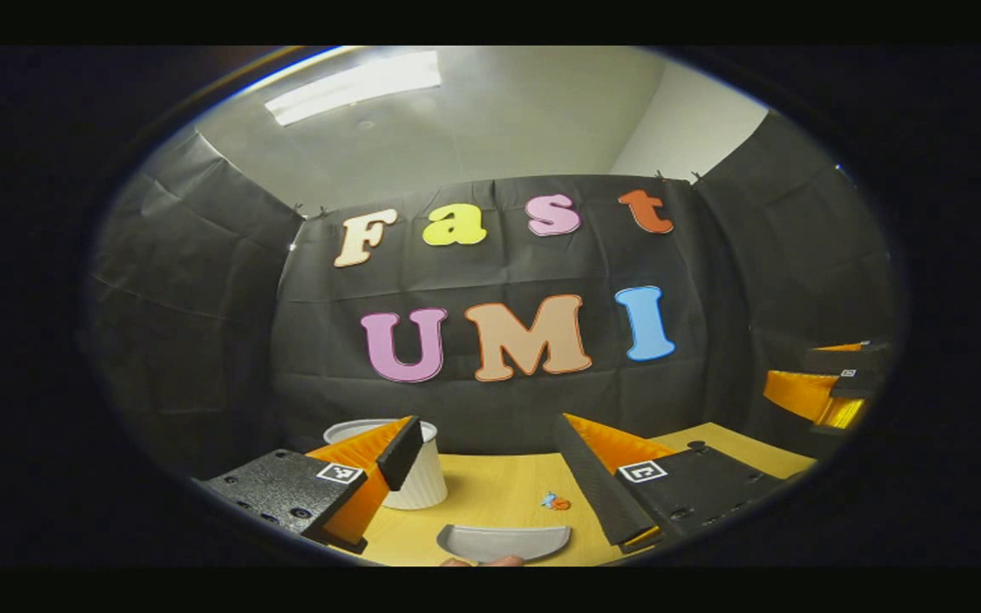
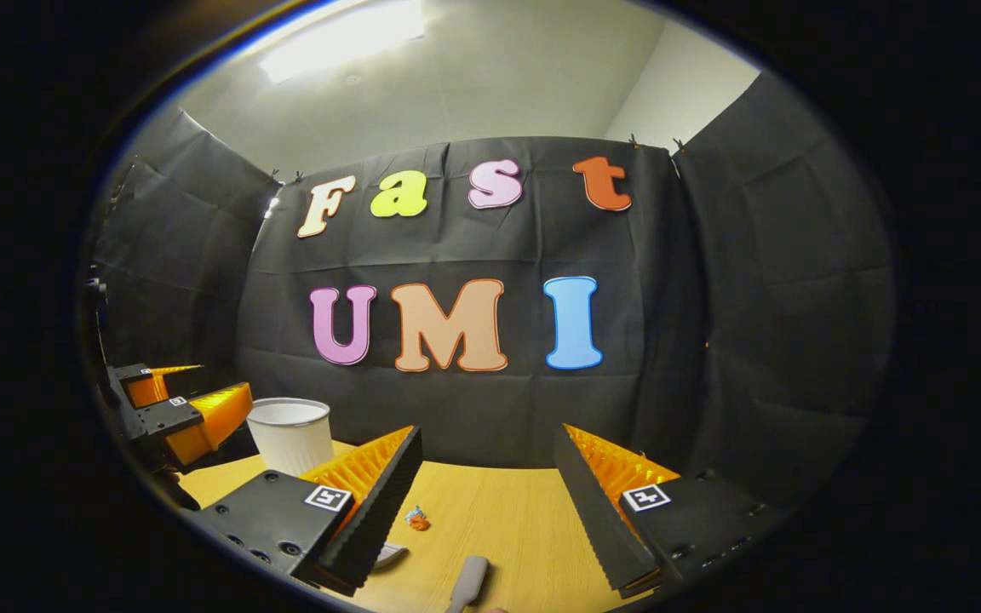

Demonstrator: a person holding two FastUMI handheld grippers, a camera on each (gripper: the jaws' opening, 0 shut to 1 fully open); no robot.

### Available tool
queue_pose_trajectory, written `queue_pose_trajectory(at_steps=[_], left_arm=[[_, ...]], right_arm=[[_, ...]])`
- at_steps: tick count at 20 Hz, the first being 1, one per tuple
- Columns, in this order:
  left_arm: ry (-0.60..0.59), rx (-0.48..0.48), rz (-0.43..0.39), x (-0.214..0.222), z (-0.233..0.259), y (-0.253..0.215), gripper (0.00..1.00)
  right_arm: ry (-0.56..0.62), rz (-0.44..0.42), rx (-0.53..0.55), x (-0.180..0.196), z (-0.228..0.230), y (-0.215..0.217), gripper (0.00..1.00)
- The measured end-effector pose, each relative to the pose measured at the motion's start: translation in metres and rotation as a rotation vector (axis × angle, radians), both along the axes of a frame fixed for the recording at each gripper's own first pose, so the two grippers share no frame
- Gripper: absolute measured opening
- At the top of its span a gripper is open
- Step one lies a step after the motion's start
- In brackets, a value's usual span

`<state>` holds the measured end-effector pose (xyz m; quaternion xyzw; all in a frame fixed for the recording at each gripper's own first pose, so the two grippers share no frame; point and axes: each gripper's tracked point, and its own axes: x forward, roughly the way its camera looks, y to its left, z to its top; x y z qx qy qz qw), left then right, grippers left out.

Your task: Pick up the small broom and dustpan from the desktop, sweep the trash into the dustpan with the broom, and then empty the trash into the garbage bin.

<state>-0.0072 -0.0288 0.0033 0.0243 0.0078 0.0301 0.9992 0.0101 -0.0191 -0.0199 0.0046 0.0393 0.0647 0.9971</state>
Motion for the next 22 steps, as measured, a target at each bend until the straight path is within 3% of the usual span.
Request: queue_pose_trajectory(at_steps=[5, 9, 17, 22], left_arm=[[0.095, 0.032, 0.005, 0.007, -0.033, 0.001, 0.93], [0.252, -0.017, -0.028, 0.007, -0.092, 0.003, 0.92], [0.59, -0.021, -0.056, -0.021, -0.224, 0.017, 0.92], [0.784, -0.008, -0.025, -0.054, -0.289, 0.027, 0.93]], right_arm=[[0.107, 0.079, -0.017, 0.01, -0.042, 0.004, 0.99], [0.255, 0.132, -0.068, 0.014, -0.096, 0.027, 0.99], [0.588, 0.123, -0.162, 0.005, -0.219, 0.044, 1.0], [0.749, 0.11, -0.234, -0.004, -0.273, 0.038, 1.0]])
